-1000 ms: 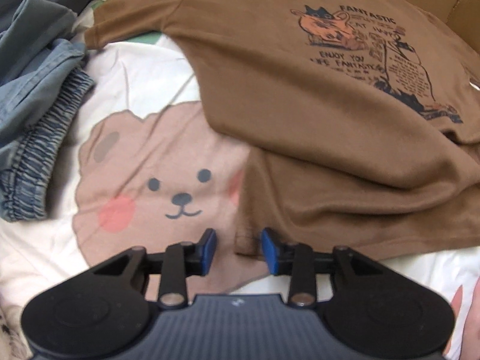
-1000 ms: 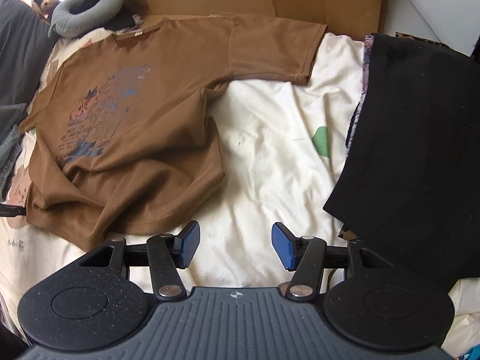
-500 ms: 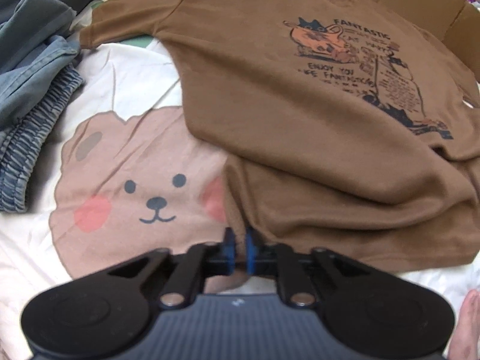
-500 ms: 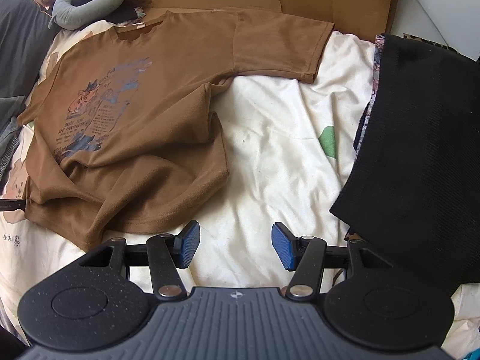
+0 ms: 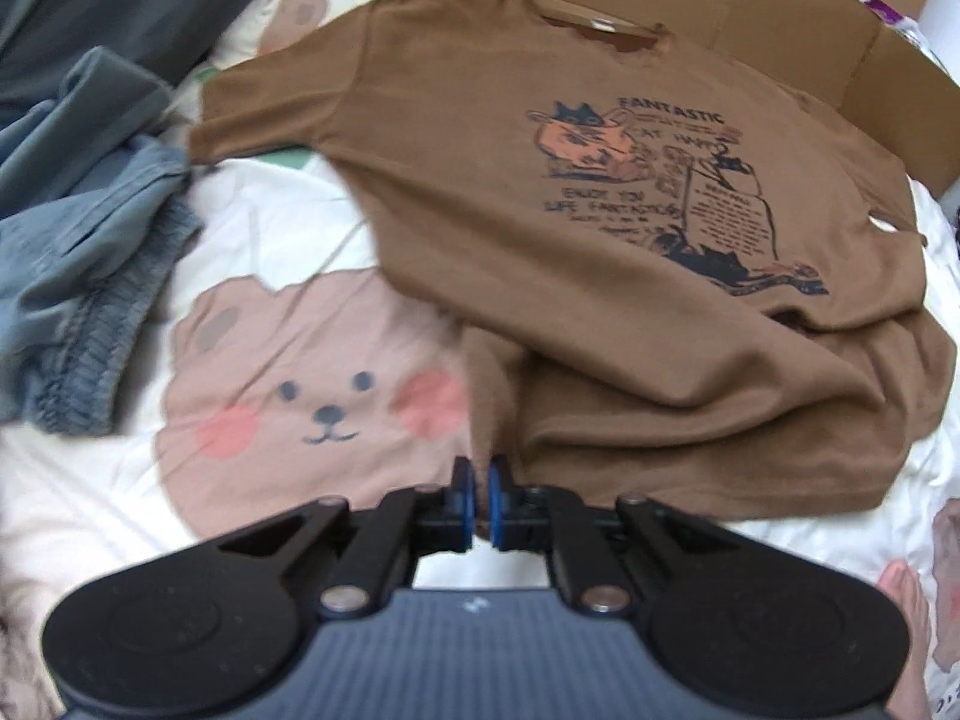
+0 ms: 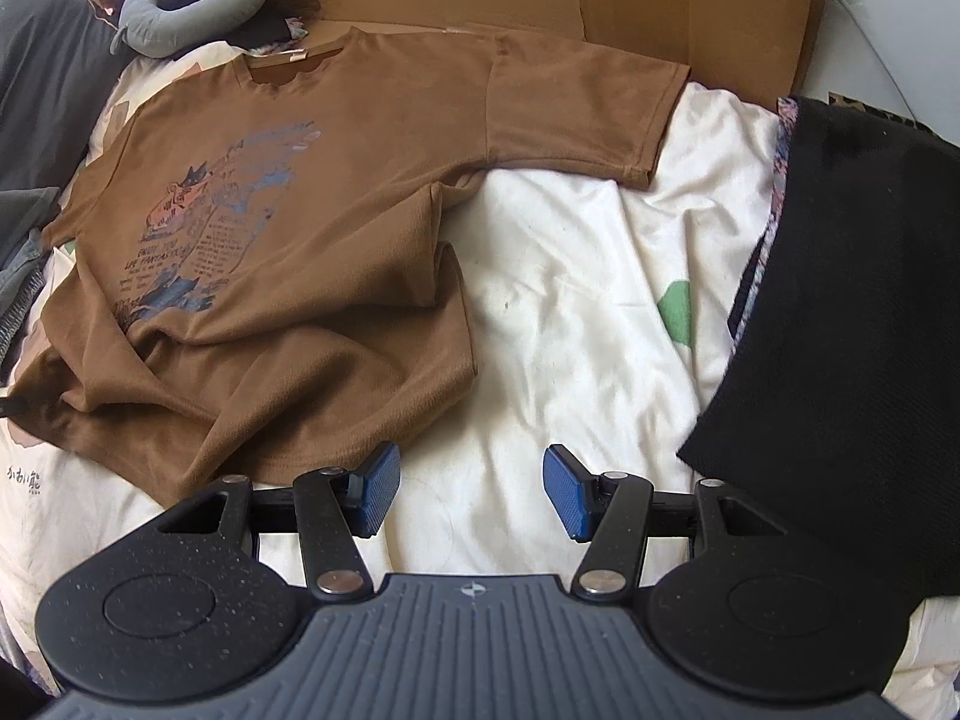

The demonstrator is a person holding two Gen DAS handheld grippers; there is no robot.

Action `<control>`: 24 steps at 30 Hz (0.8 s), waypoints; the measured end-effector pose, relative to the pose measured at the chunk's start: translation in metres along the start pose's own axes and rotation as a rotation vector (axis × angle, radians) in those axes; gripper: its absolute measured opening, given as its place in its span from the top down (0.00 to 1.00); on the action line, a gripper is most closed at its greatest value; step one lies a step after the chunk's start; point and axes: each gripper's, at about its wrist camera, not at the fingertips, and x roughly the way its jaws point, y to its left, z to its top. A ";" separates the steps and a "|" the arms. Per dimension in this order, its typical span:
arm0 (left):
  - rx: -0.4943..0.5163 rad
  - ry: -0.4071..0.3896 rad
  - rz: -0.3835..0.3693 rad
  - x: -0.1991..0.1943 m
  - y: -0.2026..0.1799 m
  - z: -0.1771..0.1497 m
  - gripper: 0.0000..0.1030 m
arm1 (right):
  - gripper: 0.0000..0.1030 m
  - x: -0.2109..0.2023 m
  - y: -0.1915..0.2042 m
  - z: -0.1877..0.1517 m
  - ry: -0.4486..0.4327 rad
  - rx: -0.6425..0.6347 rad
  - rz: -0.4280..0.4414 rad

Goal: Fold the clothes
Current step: 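Lower the right tool to the T-shirt hem and grasp it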

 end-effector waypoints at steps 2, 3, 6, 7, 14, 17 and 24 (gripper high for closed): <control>-0.005 0.002 0.015 -0.005 0.009 -0.001 0.95 | 0.45 0.005 0.000 0.002 -0.003 -0.008 0.003; -0.010 0.003 0.022 -0.008 0.015 -0.001 0.95 | 0.45 0.008 0.001 0.003 -0.001 -0.012 0.004; -0.032 0.004 0.041 -0.014 0.031 0.000 0.95 | 0.45 0.022 0.003 0.004 0.006 -0.030 0.011; -0.034 0.004 0.049 -0.015 0.036 0.001 0.95 | 0.45 0.027 0.004 0.005 0.009 -0.040 0.015; -0.021 0.001 0.082 -0.022 0.051 0.006 0.95 | 0.45 0.057 0.006 0.013 -0.011 -0.071 0.065; -0.016 -0.001 0.091 -0.023 0.053 0.009 0.95 | 0.45 0.067 0.004 0.020 -0.015 -0.084 0.075; -0.010 -0.002 0.104 -0.023 0.051 0.013 0.95 | 0.75 0.087 0.007 0.033 0.000 -0.154 0.128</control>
